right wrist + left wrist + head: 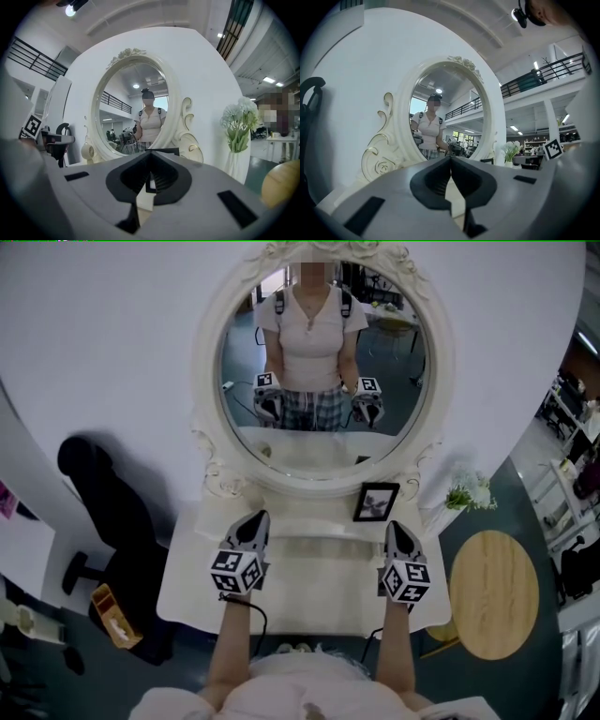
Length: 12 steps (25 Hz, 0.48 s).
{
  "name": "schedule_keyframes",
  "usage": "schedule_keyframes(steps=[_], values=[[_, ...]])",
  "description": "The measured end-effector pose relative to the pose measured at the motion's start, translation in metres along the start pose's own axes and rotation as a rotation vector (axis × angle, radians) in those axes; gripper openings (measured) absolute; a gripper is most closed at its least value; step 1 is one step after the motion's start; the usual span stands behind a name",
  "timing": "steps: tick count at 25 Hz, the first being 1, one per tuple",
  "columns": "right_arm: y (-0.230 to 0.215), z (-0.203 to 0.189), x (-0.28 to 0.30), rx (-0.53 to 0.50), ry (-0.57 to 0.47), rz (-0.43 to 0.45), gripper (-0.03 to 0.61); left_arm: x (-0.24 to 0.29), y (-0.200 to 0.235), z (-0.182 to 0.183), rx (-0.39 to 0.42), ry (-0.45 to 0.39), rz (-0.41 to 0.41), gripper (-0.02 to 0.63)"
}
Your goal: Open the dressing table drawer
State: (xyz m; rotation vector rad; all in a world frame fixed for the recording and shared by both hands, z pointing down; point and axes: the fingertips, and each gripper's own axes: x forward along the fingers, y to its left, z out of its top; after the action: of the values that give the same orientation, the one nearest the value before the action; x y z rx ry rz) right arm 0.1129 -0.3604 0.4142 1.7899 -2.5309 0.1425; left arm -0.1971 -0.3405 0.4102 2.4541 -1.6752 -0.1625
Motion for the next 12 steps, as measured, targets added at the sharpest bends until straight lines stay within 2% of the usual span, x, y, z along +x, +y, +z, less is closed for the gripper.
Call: schedule_keyframes(steps=[12], values=[[0.000, 0.003, 0.013, 0.005, 0.002, 0.000, 0.014, 0.007, 0.007, 0.002, 0.004, -0.003, -0.001, 0.028]])
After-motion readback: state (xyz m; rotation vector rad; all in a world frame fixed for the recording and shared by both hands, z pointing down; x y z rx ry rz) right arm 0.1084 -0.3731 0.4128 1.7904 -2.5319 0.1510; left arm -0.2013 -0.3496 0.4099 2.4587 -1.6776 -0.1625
